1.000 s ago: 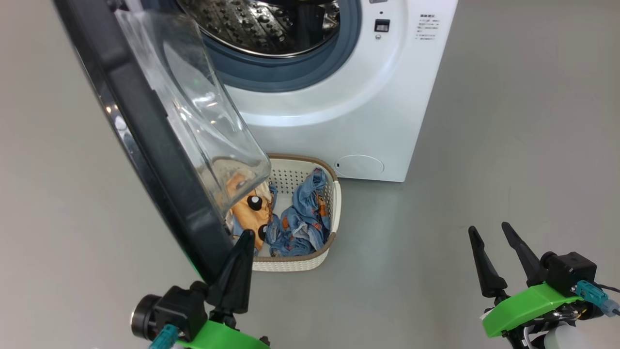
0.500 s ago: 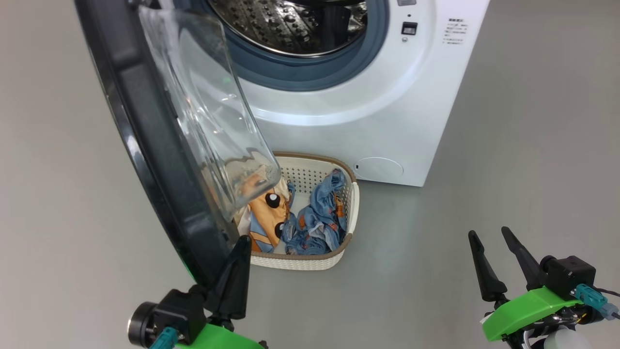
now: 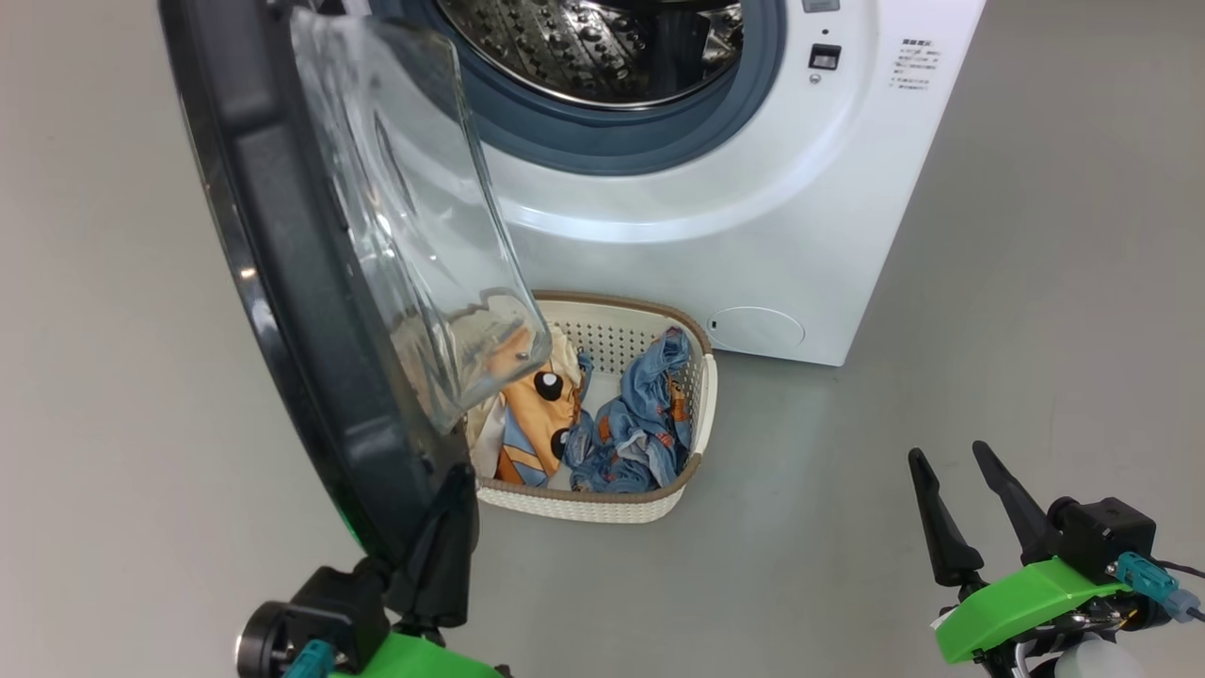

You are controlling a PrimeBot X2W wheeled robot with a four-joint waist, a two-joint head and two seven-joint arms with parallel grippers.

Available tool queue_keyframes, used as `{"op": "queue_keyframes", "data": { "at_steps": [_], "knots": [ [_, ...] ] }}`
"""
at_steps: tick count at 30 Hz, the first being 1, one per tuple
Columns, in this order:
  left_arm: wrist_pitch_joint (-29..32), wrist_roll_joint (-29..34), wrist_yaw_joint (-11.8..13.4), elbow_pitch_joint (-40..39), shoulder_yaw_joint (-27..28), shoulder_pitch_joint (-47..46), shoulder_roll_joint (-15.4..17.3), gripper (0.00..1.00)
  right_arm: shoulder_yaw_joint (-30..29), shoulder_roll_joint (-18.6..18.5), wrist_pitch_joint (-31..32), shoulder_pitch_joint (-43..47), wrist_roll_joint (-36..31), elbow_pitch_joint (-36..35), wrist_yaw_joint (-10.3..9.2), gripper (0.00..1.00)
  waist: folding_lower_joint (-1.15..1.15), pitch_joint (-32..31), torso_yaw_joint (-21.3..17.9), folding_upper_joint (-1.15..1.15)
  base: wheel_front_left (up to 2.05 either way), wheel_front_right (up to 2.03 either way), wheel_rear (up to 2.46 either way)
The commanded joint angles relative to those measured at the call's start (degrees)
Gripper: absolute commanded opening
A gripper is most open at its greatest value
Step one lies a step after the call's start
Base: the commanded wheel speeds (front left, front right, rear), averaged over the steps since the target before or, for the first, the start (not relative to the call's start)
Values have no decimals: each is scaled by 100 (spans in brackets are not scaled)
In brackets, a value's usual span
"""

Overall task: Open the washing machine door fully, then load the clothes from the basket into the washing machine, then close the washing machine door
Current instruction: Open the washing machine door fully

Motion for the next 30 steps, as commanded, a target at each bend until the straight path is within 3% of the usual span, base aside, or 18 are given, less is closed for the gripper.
{"op": "queue_keyframes", "data": {
  "at_steps": [1,12,30],
  "knots": [
    [23,-71,93,-196,290,-37,117,0,135,-37,-69,-34,49,-127,9,100,0,13,23,0,0,0,0],
    [174,-248,378,-653,273,154,74,0,131,-50,-69,-102,64,-156,9,100,0,144,118,0,0,0,0],
    [247,-401,648,-655,508,283,129,0,168,-23,-69,-79,139,-158,9,100,0,79,218,0,0,0,0]
  ]
}}
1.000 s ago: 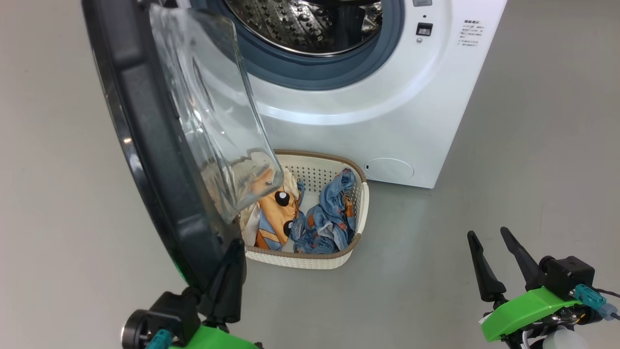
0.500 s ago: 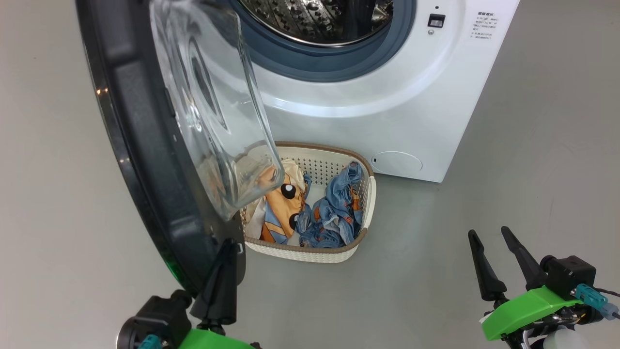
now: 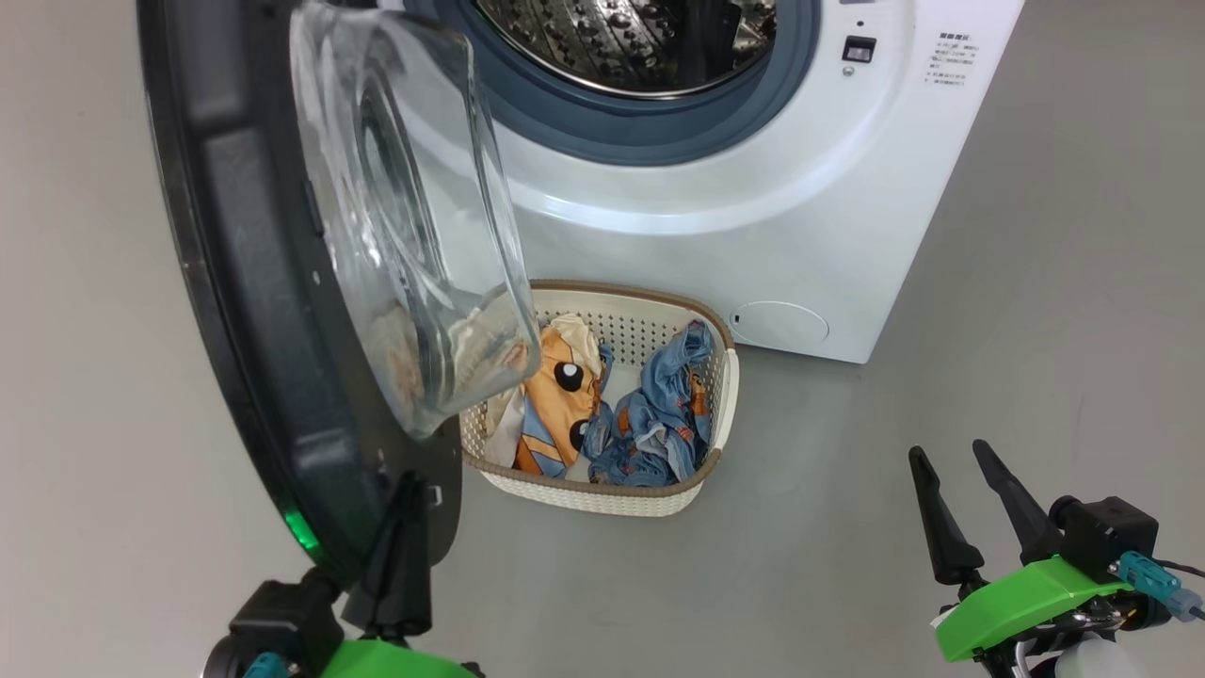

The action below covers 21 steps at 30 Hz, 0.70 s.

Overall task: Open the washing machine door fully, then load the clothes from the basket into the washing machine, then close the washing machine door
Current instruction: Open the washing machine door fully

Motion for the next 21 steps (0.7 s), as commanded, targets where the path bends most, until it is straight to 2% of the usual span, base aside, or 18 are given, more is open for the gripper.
{"op": "queue_keyframes", "data": {
  "at_steps": [1,13,21],
  "knots": [
    [1,-53,86,-130,288,-32,114,0,160,-13,-69,-70,52,-150,9,100,0,-17,16,0,0,0,0],
    [-63,-127,142,47,566,11,334,0,155,4,-69,11,51,-156,9,100,0,-131,242,0,0,0,0],
    [-141,-224,52,431,820,-200,575,0,202,-10,-69,-9,68,-151,9,100,0,-125,252,0,0,0,0]
  ]
}}
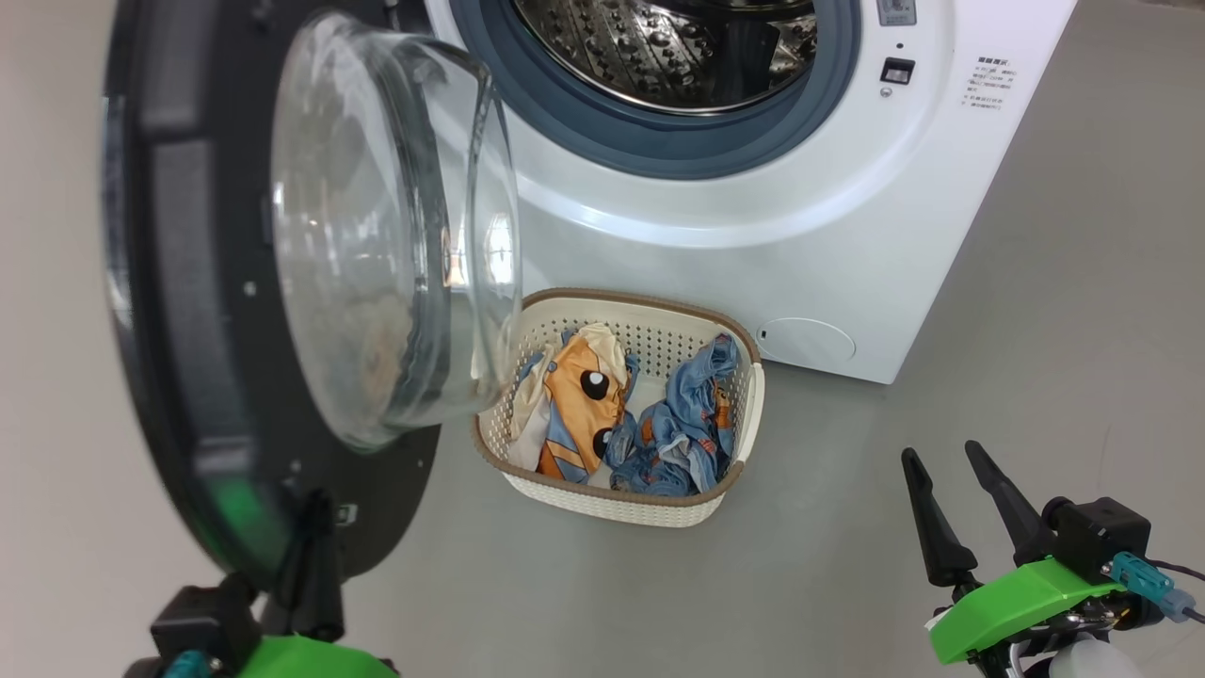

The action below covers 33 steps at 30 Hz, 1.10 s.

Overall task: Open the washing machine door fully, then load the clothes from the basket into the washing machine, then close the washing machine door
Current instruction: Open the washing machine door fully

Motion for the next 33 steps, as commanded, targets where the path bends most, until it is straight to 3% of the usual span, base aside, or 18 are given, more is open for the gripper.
{"op": "queue_keyframes", "data": {
  "at_steps": [1,17,25,33],
  "knots": [
    [-77,-60,3,58,364,-273,209,0,155,-37,-69,-17,70,-137,9,100,0,24,-19,0,0,0,0],
    [-478,-524,46,1196,1539,-961,730,0,234,-276,-69,-128,87,-133,9,100,0,233,-216,0,0,0,0],
    [-588,-586,-86,1671,1865,-1197,936,0,243,-322,-69,-129,52,-145,9,100,0,298,-277,0,0,0,0],
    [-632,-559,-406,2358,2301,-1628,1160,0,257,-394,-34,-199,50,-186,9,100,0,411,-354,0,0,0,0]
  ]
}}
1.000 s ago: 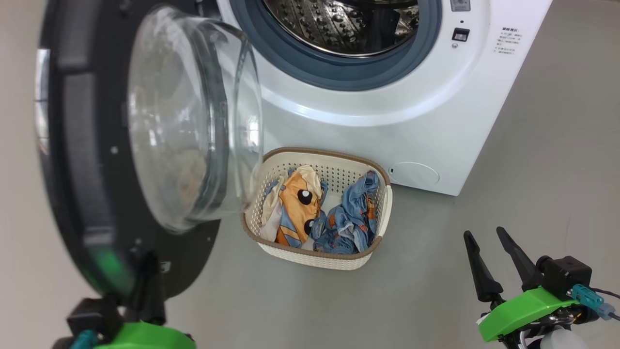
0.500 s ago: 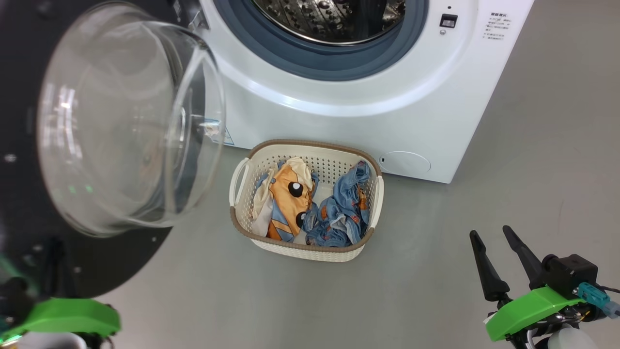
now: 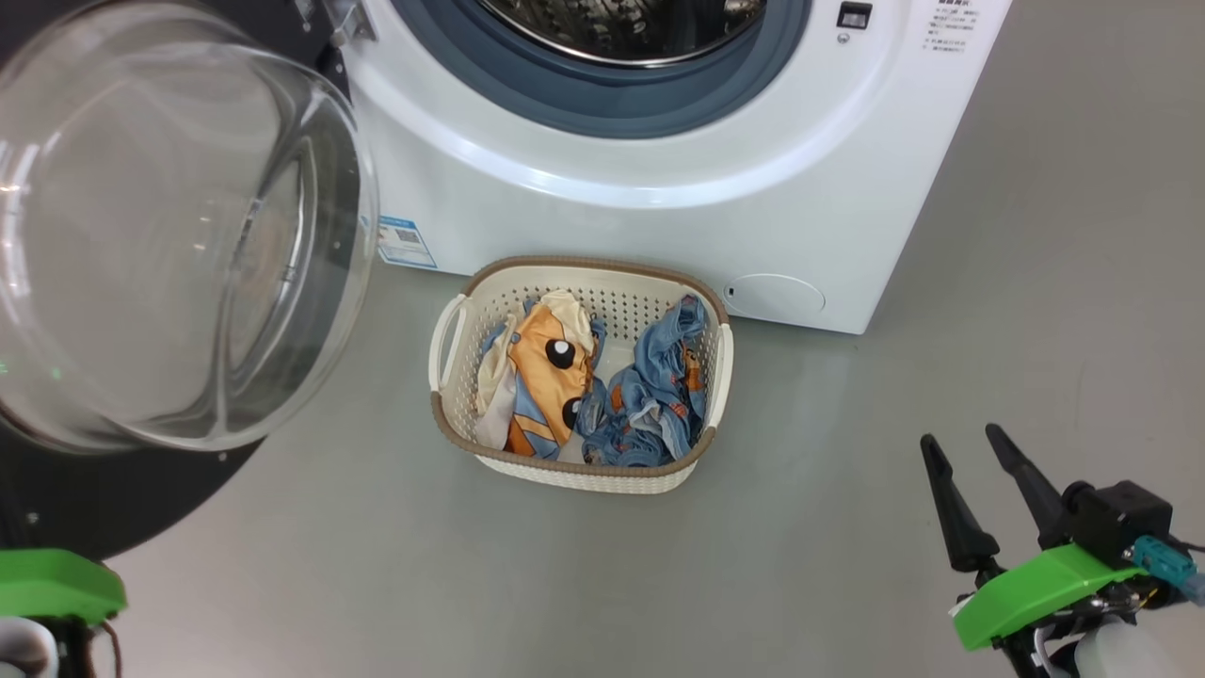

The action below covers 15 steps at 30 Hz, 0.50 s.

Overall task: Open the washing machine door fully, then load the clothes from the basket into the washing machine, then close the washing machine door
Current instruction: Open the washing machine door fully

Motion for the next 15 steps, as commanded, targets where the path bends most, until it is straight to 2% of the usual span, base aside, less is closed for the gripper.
{"op": "queue_keyframes", "data": {
  "at_steps": [1,15],
  "knots": [
    [-58,51,-7,-31,338,-292,336,0,144,-71,-25,-137,37,-160,9,100,0,31,-18,0,0,0,0],
    [-60,471,-473,716,1104,-782,237,0,158,-160,122,-218,4,-319,9,100,0,217,-126,0,0,0,0]
  ]
}}
